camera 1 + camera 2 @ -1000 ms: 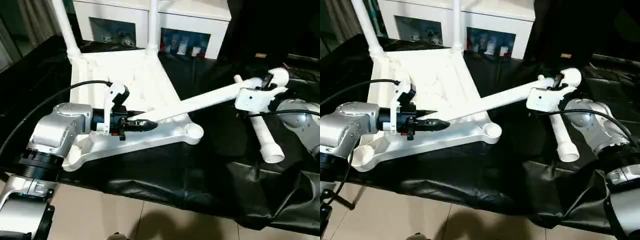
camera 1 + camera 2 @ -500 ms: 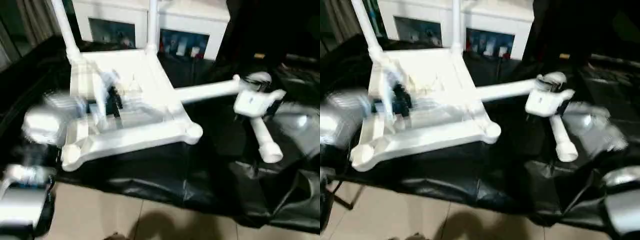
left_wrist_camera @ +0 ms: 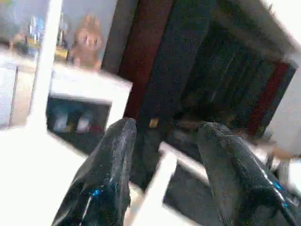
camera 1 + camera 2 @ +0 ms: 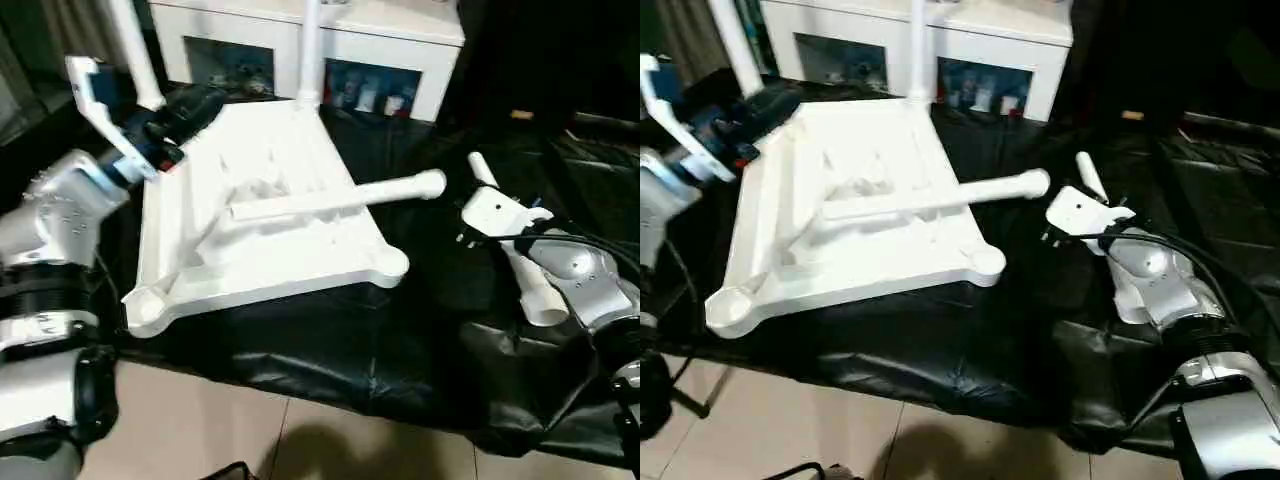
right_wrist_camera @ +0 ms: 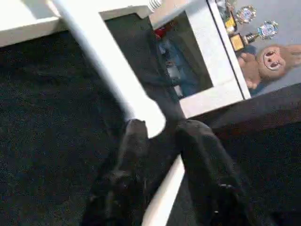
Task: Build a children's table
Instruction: Pick table leg
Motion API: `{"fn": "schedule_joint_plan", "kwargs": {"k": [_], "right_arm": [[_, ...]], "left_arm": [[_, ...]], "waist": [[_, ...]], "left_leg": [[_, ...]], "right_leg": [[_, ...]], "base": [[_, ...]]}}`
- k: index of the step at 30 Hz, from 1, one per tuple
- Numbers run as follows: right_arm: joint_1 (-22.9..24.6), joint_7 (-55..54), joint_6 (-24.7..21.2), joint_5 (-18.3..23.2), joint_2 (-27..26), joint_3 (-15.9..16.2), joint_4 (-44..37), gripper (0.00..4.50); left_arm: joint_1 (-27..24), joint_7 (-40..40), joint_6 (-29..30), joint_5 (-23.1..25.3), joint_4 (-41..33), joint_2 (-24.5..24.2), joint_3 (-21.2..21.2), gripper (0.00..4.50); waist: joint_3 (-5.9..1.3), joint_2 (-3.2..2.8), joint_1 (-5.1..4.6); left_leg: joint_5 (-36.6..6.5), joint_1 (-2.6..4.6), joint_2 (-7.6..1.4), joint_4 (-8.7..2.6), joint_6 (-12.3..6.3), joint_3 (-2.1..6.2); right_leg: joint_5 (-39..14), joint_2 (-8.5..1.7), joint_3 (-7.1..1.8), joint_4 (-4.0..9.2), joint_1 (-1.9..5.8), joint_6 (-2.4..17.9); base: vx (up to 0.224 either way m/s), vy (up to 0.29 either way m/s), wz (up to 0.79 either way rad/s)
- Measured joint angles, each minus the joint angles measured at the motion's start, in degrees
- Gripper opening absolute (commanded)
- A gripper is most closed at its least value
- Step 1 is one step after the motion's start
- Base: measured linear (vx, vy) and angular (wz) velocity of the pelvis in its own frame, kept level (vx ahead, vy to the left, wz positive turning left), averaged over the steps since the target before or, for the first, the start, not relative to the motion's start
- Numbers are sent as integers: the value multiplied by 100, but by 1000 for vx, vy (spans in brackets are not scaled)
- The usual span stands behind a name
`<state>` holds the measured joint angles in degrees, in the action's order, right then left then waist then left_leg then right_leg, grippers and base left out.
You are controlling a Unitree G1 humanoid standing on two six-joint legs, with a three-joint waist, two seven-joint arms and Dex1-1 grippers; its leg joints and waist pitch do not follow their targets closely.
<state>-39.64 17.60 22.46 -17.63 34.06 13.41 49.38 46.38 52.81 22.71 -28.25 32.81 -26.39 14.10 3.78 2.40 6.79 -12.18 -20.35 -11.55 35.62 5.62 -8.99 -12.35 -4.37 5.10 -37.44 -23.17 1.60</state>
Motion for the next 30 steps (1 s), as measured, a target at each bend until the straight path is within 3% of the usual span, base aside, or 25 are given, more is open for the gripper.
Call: {"fn": "schedule_joint_plan", "kwargs": {"k": [4, 5, 8, 13, 16, 22, 26, 30], "right_arm": [[12, 50, -2, 11, -27, -12, -7, 62], [84, 58, -11, 34, -70, -57, -93, 36], [190, 73, -50, 63, -267, -50, -234, 30], [385, 85, -96, 107, -335, -42, -422, 0], [461, 85, -177, 157, -338, -71, -623, 0], [1078, 36, -473, 420, -466, -369, -1331, 0], [1635, -99, -827, 748, -836, -539, -1907, 0], [2365, -382, -1231, 925, -1258, -653, -2682, 0]], "left_arm": [[-257, -358, -485, 774, 51, 88, -681, 247], [-334, -557, -685, 1047, 60, 241, -880, 247], [-334, -845, -971, 1355, 206, 504, -1085, 265], [-207, -1250, -1354, 1738, 622, 831, -1403, 288], [-89, -1380, -1543, 1849, 702, 939, -1486, 323], [-171, -1875, -1864, 1890, 682, 1359, -1360, 363], [-658, -2248, -1927, 1831, 472, 1623, -1261, 401], [-1453, -2860, -2062, 1934, -21, 1952, -1269, 437]], "waist": [[-2, 34, -19], [-3, 51, -15], [-6, 81, -18], [-2, 59, -17], [-6, 42, -17], [-18, 20, -17], [-19, 19, -49], [-23, 16, -32]], "left_leg": [[0, -17, -8, 0, 0, -3], [1, -17, -11, -1, -1, -4], [2, -19, -19, 2, 1, -5], [3, -10, -19, 5, 0, -7], [4, -12, -21, 5, 0, -6], [3, -13, -21, 2, -2, -6], [3, -9, -26, -2, -2, -3], [1, -6, -28, -10, -3, 0]], "right_leg": [[2, 3, 3, 1, 0, -3], [2, 4, 6, 0, 0, -3], [2, 7, 13, 0, -1, -4], [8, 5, 13, 3, -2, -3], [9, 6, 13, 3, -2, -3], [9, 5, 13, 10, 8, -3], [10, 7, 13, 12, 6, -2], [11, 7, 14, 31, 14, -4]], "base": [[0, 0, 0], [0, 0, 0], [0, 0, 0], [0, 0, 0], [0, 0, 0], [0, 0, 0], [0, 0, 0], [0, 0, 0]]}}
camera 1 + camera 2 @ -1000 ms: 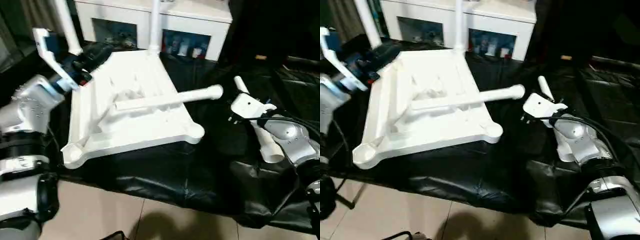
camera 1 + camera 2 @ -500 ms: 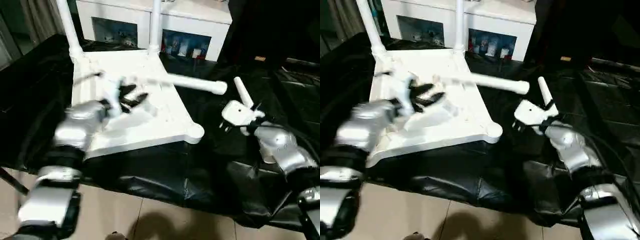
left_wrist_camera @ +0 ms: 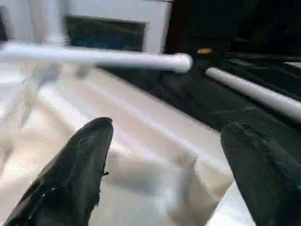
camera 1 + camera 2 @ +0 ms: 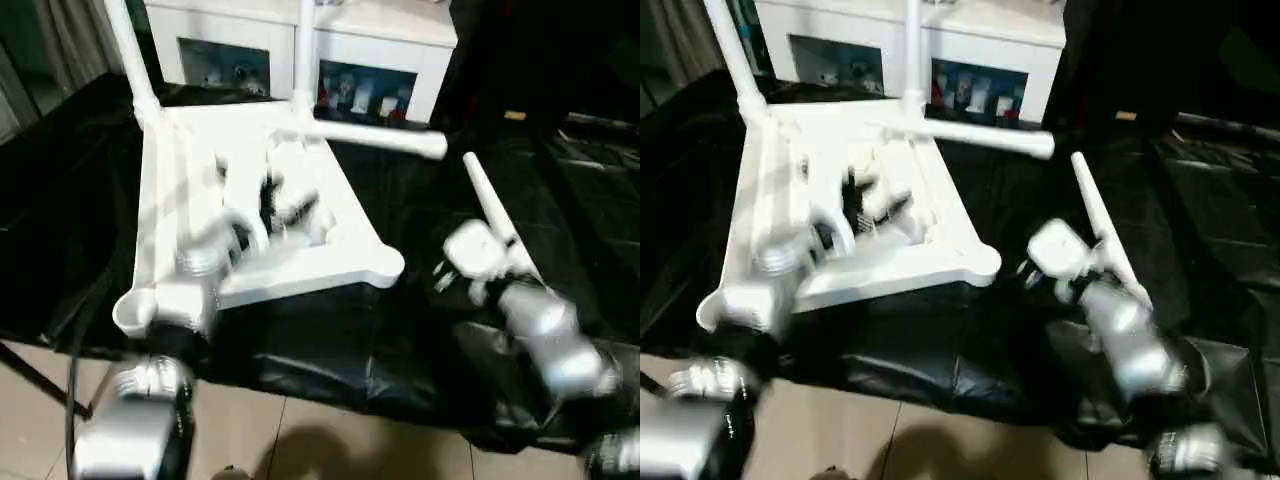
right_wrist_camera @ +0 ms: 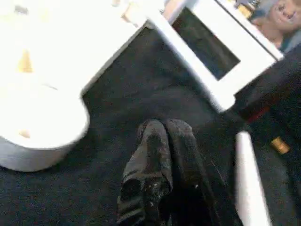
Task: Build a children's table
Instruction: Pick table leg
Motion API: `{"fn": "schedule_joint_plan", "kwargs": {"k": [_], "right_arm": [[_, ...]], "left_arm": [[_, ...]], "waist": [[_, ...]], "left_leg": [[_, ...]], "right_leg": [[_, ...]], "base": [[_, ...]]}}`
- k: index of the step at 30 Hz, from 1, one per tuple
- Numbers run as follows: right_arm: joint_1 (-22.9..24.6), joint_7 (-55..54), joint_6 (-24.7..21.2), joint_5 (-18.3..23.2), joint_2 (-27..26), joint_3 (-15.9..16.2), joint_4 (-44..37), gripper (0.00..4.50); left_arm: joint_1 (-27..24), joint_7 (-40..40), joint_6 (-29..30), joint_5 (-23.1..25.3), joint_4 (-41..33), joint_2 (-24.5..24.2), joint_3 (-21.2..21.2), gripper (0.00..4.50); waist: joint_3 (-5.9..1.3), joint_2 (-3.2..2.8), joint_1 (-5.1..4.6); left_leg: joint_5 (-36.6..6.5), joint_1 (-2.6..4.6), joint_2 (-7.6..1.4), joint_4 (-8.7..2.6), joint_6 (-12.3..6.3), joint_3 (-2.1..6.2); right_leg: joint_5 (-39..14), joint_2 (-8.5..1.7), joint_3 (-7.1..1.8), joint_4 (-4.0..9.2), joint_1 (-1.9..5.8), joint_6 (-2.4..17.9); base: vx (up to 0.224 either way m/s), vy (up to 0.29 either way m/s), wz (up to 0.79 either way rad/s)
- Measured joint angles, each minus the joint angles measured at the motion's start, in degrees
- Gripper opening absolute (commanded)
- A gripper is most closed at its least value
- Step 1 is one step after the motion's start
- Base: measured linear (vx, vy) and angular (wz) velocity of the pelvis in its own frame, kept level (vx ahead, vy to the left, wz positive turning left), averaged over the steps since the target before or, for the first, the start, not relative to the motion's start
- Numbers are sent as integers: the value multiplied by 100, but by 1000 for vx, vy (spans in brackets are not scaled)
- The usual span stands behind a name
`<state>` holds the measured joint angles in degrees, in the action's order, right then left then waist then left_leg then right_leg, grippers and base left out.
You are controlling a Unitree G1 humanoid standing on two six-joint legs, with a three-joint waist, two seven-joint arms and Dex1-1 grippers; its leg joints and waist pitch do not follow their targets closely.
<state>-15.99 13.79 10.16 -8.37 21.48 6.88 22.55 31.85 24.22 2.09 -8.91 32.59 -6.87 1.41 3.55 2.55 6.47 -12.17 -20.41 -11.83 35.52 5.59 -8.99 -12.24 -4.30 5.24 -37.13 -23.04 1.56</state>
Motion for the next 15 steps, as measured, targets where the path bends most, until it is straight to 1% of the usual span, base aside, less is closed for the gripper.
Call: {"fn": "schedule_joint_plan", "kwargs": {"k": [1, 4, 6, 8, 11, 15], "right_arm": [[103, -49, -66, 7, -103, 2, -68, 0], [349, -352, -316, 107, -433, -54, -398, 0], [428, -584, -406, 205, -656, -191, -599, 0], [465, -777, -520, 354, -827, -326, -695, 0], [613, -948, -696, 546, -1017, -514, -866, 0], [855, -968, -861, 596, -1120, -534, -950, 0]], "left_arm": [[-137, -142, -41, 78, -19, 59, -17, 445], [-502, -649, -178, 526, -117, 166, -225, 446], [-649, -1016, -408, 832, -155, 226, -383, 446], [-703, -1321, -623, 1075, -201, 265, -487, 446], [-770, -1581, -678, 1204, -315, 305, -508, 446], [-1033, -1659, -730, 1186, -474, 437, -455, 446]], "waist": [[0, 0, -1], [0, -15, -7], [-1, -33, -8], [-1, -37, -6], [-7, -47, -8], [-11, -43, -16]], "left_leg": [[0, -2, 0, 1, 0, 0], [-1, -1, 0, 1, 4, 1], [-7, 3, 0, 1, 17, 1], [-12, 14, 0, -2, 27, 4], [-12, 23, 1, -6, 28, 3], [-12, 17, 2, -7, 28, 1]], "right_leg": [[2, 0, 0, 1, -2, -3], [14, -1, -2, 9, 0, -14], [21, -1, -4, 11, 0, -21], [24, -1, -4, 11, 6, -24], [26, -2, -8, 12, 15, -28], [23, -2, -11, 18, 18, -33]], "base": [[0, 0, 0], [0, 0, 0], [0, 0, 0], [0, 0, 0], [0, 0, 0], [0, 0, 0]]}}
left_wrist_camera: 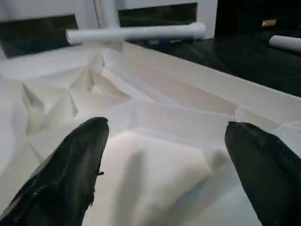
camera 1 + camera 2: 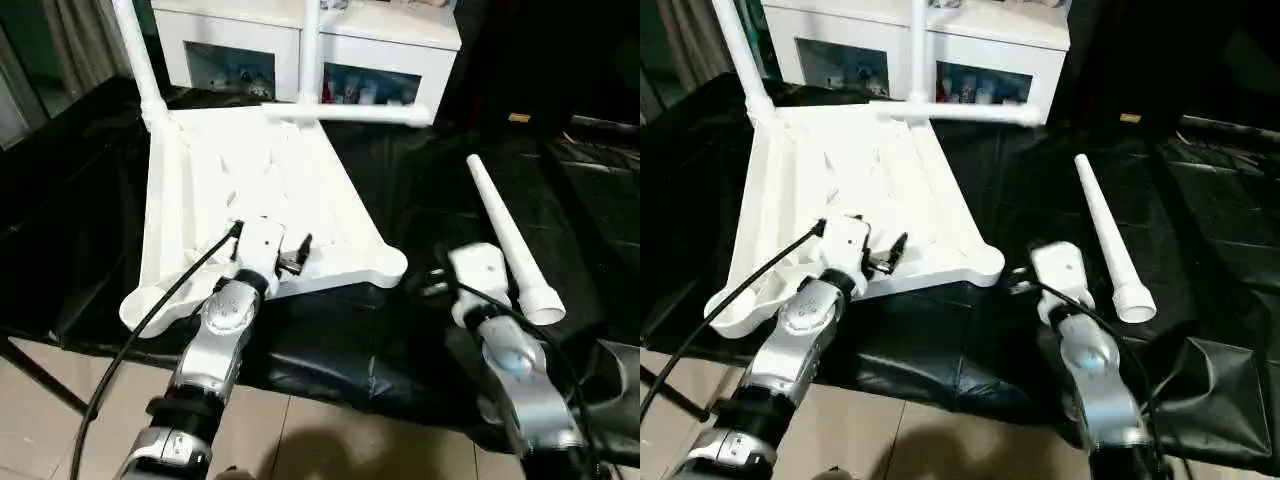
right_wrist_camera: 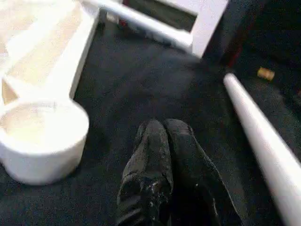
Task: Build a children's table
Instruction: Pick table leg
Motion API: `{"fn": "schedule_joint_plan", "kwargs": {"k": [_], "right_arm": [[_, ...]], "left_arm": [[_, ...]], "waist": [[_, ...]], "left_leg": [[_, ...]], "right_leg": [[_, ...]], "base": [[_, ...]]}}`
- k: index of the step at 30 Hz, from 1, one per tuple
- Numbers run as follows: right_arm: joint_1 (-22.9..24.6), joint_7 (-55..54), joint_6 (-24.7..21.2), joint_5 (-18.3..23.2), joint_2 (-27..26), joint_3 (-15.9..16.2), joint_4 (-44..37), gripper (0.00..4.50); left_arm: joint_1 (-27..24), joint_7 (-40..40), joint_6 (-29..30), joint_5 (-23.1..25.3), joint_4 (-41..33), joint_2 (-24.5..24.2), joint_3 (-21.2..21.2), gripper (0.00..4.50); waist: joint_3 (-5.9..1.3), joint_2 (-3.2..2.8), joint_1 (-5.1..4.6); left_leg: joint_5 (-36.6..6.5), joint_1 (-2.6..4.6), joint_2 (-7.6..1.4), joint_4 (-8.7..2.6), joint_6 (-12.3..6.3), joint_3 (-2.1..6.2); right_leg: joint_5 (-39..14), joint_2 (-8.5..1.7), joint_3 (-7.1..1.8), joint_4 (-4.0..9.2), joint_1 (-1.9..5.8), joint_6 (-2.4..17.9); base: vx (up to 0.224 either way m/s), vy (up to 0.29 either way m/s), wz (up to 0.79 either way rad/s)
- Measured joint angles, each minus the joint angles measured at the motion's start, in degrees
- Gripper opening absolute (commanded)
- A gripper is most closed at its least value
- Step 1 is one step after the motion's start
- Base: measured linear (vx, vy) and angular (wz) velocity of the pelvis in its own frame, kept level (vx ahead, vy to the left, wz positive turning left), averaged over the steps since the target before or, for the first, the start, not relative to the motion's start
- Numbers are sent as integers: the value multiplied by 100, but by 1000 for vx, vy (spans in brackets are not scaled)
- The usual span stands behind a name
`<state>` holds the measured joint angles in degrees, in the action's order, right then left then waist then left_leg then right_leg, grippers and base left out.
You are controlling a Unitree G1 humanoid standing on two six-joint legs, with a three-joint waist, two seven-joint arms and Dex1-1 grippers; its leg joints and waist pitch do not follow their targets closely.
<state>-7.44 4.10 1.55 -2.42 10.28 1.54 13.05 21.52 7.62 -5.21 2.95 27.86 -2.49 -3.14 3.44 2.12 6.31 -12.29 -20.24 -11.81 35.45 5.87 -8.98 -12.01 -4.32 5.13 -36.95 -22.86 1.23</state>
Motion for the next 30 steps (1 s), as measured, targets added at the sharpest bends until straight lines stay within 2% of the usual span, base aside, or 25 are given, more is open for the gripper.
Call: {"fn": "schedule_joint_plan", "kwargs": {"k": [10, 19, 24, 26, 30], "right_arm": [[110, 11, -272, -50, -123, 128, -375, 0], [256, 16, -389, -54, -166, 193, -431, 0], [217, 24, -512, -76, -157, 193, -574, 0], [29, 188, -597, -98, 20, 210, -543, 0], [-194, 711, -611, -2, 414, 218, -638, 0]], "left_arm": [[-361, -256, -104, -26, -414, 171, -5, 446], [-518, -287, -56, -57, -665, 224, -16, 446], [-495, 83, 105, -172, -681, 134, -64, 448], [-140, 912, 204, -574, -547, -36, -115, 448], [767, 1720, 481, -794, -395, -315, -119, 448]], "waist": [[-14, 39, -13], [-13, 45, -4], [-13, 52, -16], [-1, 71, -3], [-6, 86, 11]], "left_leg": [[0, -8, 0, -1, -1, -1], [0, -15, 0, -3, 0, -2], [0, -15, 1, -8, -1, -2], [3, -18, 2, -8, 1, -3], [17, -12, 2, -13, 1, -17]], "right_leg": [[-8, 0, -3, 4, -6, -15], [-3, 0, -2, 17, -6, -23], [-2, 0, -2, 21, -6, -24], [11, 0, -3, 21, -27, -33], [18, -3, -14, 22, -6, -30]], "base": [[0, 0, 0], [0, 0, 0], [0, 0, 0], [0, 0, 0], [0, 0, 0]]}}
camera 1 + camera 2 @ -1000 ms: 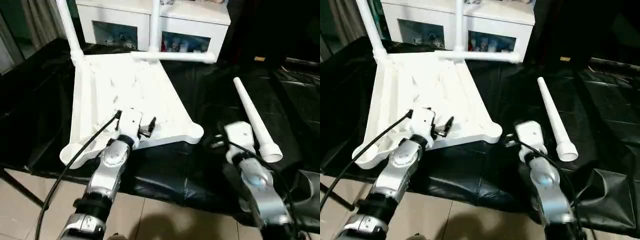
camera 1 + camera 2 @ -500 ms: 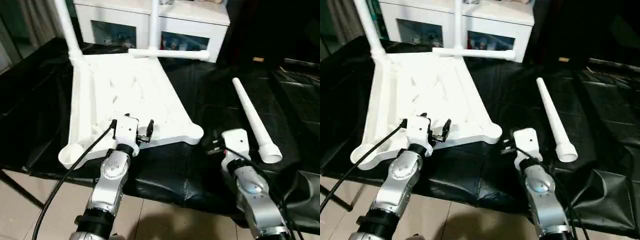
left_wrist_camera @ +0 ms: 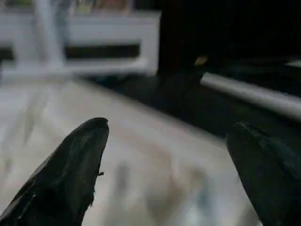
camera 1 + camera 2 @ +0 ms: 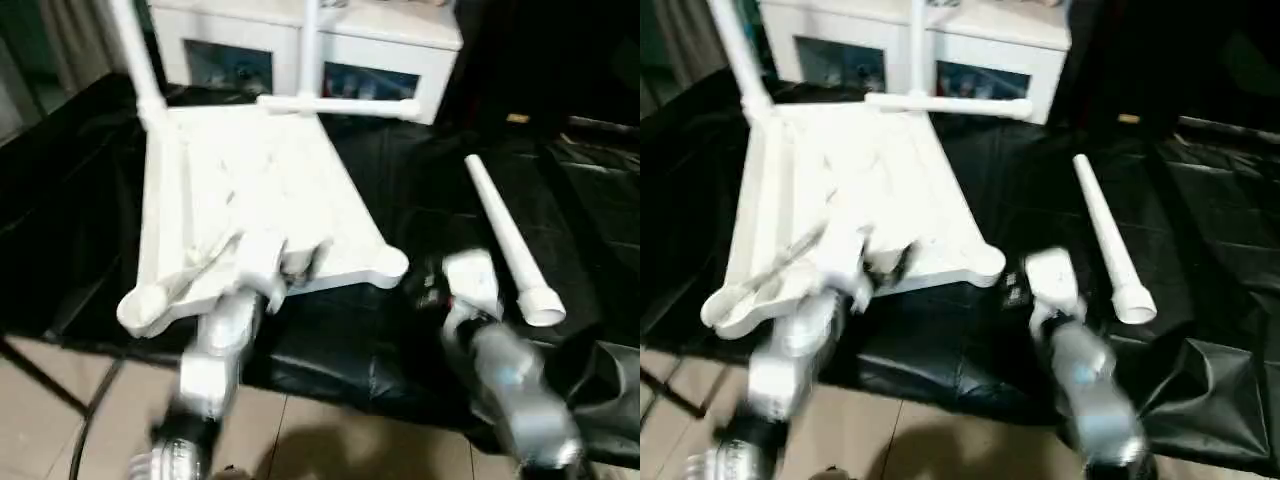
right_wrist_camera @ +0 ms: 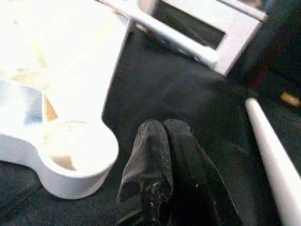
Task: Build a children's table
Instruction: Pick table leg
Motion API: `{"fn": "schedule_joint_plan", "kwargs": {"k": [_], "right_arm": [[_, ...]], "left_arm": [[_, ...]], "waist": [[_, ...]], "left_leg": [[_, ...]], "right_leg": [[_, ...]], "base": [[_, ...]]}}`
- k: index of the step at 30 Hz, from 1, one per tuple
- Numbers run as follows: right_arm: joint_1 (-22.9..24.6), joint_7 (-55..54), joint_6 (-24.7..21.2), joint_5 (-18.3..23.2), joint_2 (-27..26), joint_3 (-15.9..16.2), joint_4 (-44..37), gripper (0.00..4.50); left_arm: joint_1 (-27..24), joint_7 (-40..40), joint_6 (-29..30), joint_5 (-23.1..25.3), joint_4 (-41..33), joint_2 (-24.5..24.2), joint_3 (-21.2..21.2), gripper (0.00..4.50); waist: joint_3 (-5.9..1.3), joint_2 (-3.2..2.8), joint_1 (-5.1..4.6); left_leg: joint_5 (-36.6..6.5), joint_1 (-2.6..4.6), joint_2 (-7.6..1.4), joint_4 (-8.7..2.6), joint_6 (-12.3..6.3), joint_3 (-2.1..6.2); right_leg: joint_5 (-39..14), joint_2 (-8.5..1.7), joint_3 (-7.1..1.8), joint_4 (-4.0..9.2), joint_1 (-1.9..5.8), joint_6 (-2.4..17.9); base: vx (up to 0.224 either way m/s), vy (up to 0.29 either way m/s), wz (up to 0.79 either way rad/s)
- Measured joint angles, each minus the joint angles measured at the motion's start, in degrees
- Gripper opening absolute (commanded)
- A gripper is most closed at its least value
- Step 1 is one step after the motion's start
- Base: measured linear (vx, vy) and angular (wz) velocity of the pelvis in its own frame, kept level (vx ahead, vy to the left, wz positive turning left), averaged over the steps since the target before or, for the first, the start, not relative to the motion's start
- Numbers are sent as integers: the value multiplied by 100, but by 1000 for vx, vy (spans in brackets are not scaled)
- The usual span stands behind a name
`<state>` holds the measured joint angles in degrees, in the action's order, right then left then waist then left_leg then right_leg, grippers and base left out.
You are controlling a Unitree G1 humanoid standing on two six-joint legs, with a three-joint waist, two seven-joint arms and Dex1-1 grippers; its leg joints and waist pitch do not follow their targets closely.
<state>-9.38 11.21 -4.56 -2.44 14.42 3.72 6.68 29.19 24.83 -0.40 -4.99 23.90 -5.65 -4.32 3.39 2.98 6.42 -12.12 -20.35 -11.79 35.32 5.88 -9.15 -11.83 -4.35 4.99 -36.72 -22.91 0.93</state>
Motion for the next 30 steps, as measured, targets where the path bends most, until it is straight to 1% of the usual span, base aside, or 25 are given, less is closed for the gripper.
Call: {"fn": "schedule_joint_plan", "kwargs": {"k": [2, 5, 7, 8, 10, 11, 15, 16, 17, 18, 20, 21, 23, 25, 27, 30], "right_arm": [[92, 474, -157, 170, 370, -11, -159, 0], [206, 833, -287, 272, 756, -185, -304, 0], [219, 991, -372, 294, 905, -238, -344, 0], [235, 1123, -411, 332, 1004, -254, -391, 0], [279, 1348, -463, 410, 1207, -269, -466, 0], [319, 1499, -530, 434, 1362, -284, -522, 0], [508, 1880, -689, 479, 1685, -308, -694, 0], [540, 1968, -744, 479, 1744, -295, -708, 0], [542, 2020, -781, 479, 1770, -281, -711, 0], [543, 2072, -812, 478, 1789, -267, -725, 0], [542, 2175, -874, 482, 1796, -237, -809, 0], [540, 2193, -889, 484, 1806, -199, -846, 0], [535, 2264, -920, 490, 1836, -118, -883, 0], [535, 2318, -949, 492, 1836, -59, -882, 0], [529, 2367, -977, 490, 1836, -51, -881, 0], [498, 2415, -988, 465, 1836, -7, -874, 0]], "left_arm": [[376, 731, 509, -148, 139, -244, -97, 448], [439, 1651, 1155, -310, 131, -540, -322, 448], [431, 2083, 1411, -320, 135, -669, -520, 448], [444, 2370, 1540, -321, 134, -749, -701, 448], [484, 2703, 1643, -298, 171, -870, -935, 448], [538, 2842, 1653, -212, 272, -939, -1041, 448], [707, 2981, 1667, 106, 608, -1049, -1214, 448], [732, 2972, 1668, 216, 713, -1082, -1274, 430], [744, 2957, 1668, 299, 792, -1107, -1333, 430], [746, 2930, 1695, 371, 877, -1118, -1383, 419], [746, 2900, 1765, 414, 966, -1127, -1438, 401], [751, 2884, 1792, 415, 974, -1139, -1456, 401], [835, 2888, 1874, 421, 1052, -1148, -1473, 377], [919, 2873, 1974, 428, 1148, -1131, -1470, 364], [984, 2846, 1974, 456, 1268, -1080, -1446, 342], [992, 2926, 1996, 454, 1296, -1072, -1385, 321]], "waist": [[0, 0, 4], [-1, -2, -26], [-1, -2, -44], [0, -6, -46], [1, -16, -41], [0, -22, -43], [-2, -25, -35], [-2, -25, -44], [-2, -25, -55], [-2, -25, -65], [-2, -25, -64], [-2, -25, -61], [-2, -24, -50], [-2, -24, -34], [-1, -21, -14], [1, -18, -14]], "left_leg": [[0, 19, 1, -3, -2, -17], [-8, 16, 2, -13, -16, -53], [-3, 16, 3, -19, -25, -61], [-1, 20, 3, -24, -28, -64], [-2, 27, 4, -29, -24, -69], [-5, 30, 5, -28, -20, -72], [-6, 37, 5, -30, -18, -72], [-6, 37, 6, -30, -18, -73], [-6, 38, 7, -30, -18, -73], [-5, 37, 7, -30, -18, -73], [-5, 36, 6, -30, -19, -73], [-5, 35, 6, -31, -19, -73], [-4, 35, 7, -31, -20, -73], [-4, 34, 8, -30, -22, -73], [-3, 36, 8, -30, -22, -73], [-3, 37, 7, -30, -21, -73]], "right_leg": [[1, -6, -11, 4, -3, -1], [-1, -4, -47, 4, -10, -5], [-1, -2, -56, 4, -19, -4], [-1, -1, -60, 4, -19, -4], [-1, 0, -65, 4, -18, -3], [0, 0, -71, 3, -18, -2], [1, 2, -75, 3, -14, -1], [2, 2, -78, 3, -14, -1], [3, 2, -79, 3, -14, -1], [3, 3, -79, 3, -15, -2], [3, 3, -79, 3, -16, -2], [3, 3, -79, 3, -16, -2], [3, 3, -79, 4, -16, -2], [3, 2, -80, 4, -16, -1], [5, 2, -80, 3, -16, 2], [5, 3, -80, 1, -16, 2]], "base": [[0, 0, 0], [0, 0, 0], [0, 0, 0], [0, 0, 0], [0, 0, 0], [0, 0, 0], [0, 0, 0], [0, 0, 0], [0, 0, 0], [0, 0, 0], [0, 0, 0], [0, 0, 0], [0, 0, 0], [0, 0, 0], [0, 0, 0], [0, 0, 0]]}}
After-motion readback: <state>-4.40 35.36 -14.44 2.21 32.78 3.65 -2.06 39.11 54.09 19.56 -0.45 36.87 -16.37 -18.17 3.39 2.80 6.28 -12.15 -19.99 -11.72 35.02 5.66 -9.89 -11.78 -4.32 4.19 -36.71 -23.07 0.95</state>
